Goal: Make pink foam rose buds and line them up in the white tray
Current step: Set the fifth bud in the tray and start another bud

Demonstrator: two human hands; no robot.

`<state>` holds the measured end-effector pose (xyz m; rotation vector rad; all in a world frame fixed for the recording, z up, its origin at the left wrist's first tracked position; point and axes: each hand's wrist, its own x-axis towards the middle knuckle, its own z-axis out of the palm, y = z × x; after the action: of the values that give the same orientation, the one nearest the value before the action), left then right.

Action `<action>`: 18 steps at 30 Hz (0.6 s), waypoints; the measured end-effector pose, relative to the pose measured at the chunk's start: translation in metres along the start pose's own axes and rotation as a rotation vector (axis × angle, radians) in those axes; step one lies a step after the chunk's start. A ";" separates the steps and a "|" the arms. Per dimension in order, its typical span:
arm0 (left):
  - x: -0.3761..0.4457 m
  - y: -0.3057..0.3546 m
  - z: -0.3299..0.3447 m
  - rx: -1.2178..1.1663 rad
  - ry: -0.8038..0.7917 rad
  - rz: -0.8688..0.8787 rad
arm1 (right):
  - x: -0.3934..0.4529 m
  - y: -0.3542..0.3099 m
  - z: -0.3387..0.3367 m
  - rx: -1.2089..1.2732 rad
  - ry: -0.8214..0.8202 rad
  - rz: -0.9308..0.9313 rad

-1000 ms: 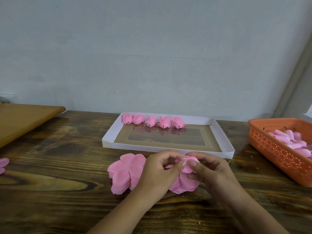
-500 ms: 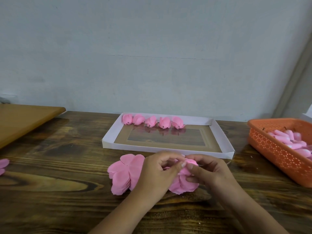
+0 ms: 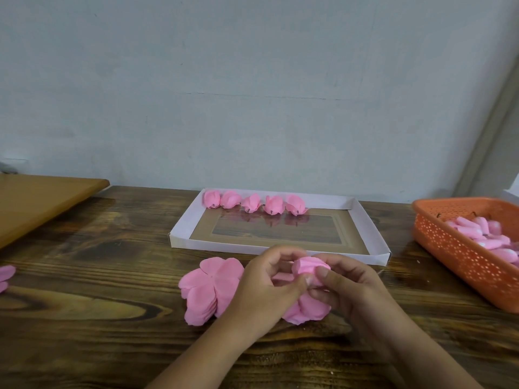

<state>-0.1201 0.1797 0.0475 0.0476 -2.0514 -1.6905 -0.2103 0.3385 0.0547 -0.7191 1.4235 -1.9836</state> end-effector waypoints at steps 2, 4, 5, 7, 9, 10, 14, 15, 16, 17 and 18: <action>-0.001 0.002 0.001 -0.066 -0.019 -0.043 | -0.003 -0.002 0.004 0.207 -0.032 0.045; -0.002 0.004 0.004 -0.138 -0.089 -0.099 | -0.006 -0.002 0.010 0.362 -0.112 0.085; -0.003 0.005 0.005 -0.167 -0.124 -0.112 | -0.008 -0.002 0.014 0.403 -0.152 0.103; -0.004 0.007 0.007 -0.201 -0.172 -0.108 | -0.010 0.001 0.020 0.441 -0.191 0.137; -0.006 0.008 0.007 -0.221 -0.176 -0.083 | -0.012 0.003 0.026 0.465 -0.203 0.164; -0.006 0.008 0.007 -0.217 -0.171 -0.061 | -0.013 0.003 0.028 0.470 -0.213 0.174; -0.008 0.012 0.009 -0.211 -0.158 -0.008 | -0.014 0.004 0.031 0.453 -0.204 0.200; -0.008 0.012 0.009 -0.217 -0.151 -0.015 | -0.013 0.005 0.031 0.452 -0.196 0.199; -0.008 0.012 0.009 -0.219 -0.144 -0.026 | -0.013 0.006 0.031 0.442 -0.198 0.198; -0.008 0.012 0.009 -0.217 -0.136 -0.039 | -0.013 0.007 0.031 0.411 -0.209 0.195; -0.008 0.012 0.009 -0.215 -0.132 -0.054 | -0.013 0.008 0.032 0.371 -0.220 0.192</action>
<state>-0.1134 0.1933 0.0553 -0.0824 -1.9635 -1.9854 -0.1779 0.3255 0.0552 -0.5870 0.9254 -1.8799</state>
